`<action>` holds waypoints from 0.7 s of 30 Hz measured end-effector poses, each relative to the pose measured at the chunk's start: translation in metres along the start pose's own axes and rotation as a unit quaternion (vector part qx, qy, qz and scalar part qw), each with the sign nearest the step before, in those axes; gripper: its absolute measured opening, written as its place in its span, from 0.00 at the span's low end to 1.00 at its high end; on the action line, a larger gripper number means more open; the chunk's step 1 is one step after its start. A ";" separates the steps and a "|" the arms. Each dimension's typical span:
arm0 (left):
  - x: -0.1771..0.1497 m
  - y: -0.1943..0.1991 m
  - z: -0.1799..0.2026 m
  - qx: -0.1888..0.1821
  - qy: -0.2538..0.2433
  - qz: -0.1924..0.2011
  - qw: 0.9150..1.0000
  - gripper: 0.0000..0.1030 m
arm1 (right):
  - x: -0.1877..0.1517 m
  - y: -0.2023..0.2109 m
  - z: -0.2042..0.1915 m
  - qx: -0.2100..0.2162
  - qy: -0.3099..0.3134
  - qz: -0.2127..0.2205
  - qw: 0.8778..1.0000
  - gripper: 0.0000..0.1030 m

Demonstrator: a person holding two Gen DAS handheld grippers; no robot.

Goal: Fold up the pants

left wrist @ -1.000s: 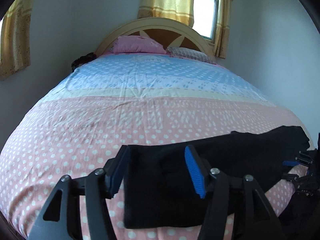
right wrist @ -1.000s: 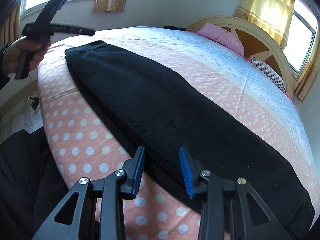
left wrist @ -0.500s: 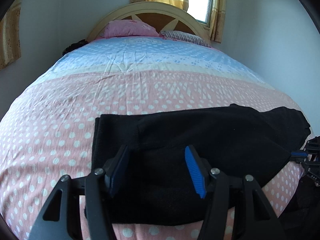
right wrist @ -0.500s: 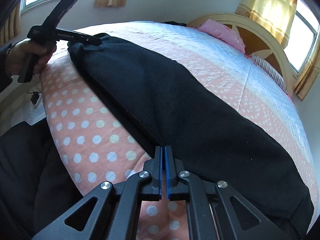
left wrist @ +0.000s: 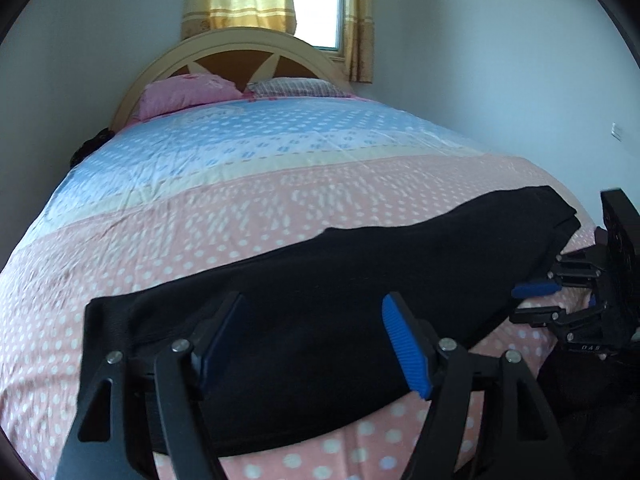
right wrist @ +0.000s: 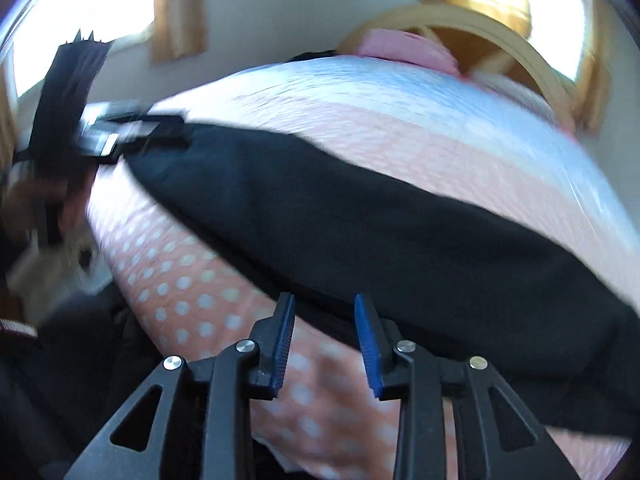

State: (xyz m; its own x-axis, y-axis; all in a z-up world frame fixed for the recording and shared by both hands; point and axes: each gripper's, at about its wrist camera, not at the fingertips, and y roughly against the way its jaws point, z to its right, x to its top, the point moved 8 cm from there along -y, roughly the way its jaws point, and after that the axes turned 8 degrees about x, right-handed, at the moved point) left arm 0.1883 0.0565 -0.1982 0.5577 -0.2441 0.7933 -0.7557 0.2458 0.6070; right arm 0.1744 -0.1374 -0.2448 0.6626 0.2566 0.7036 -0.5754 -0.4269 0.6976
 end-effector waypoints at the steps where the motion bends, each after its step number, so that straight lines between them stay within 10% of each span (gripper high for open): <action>1: 0.001 -0.001 0.014 -0.009 -0.013 0.000 1.000 0.71 | -0.002 0.010 0.015 0.001 -0.031 0.008 0.999 0.32; 10: -0.004 -0.013 0.124 -0.074 -0.124 -0.006 0.989 0.64 | -0.043 0.072 0.159 0.000 -0.336 0.090 0.938 0.32; 16: -0.008 -0.020 0.161 -0.105 -0.165 -0.018 0.981 0.52 | -0.053 0.073 0.185 0.024 -0.403 0.108 0.909 0.32; 21: -0.017 -0.033 0.175 -0.108 -0.199 -0.041 0.973 0.52 | -0.043 0.063 0.188 0.029 -0.397 0.109 0.911 0.32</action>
State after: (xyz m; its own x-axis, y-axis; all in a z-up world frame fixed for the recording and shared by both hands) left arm 0.1431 -0.1119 -0.2402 0.4031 -0.6053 0.6863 -0.6002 0.3912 0.6976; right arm 0.1999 -0.3384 -0.2564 0.6873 -0.5378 0.4882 -0.7232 -0.4446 0.5285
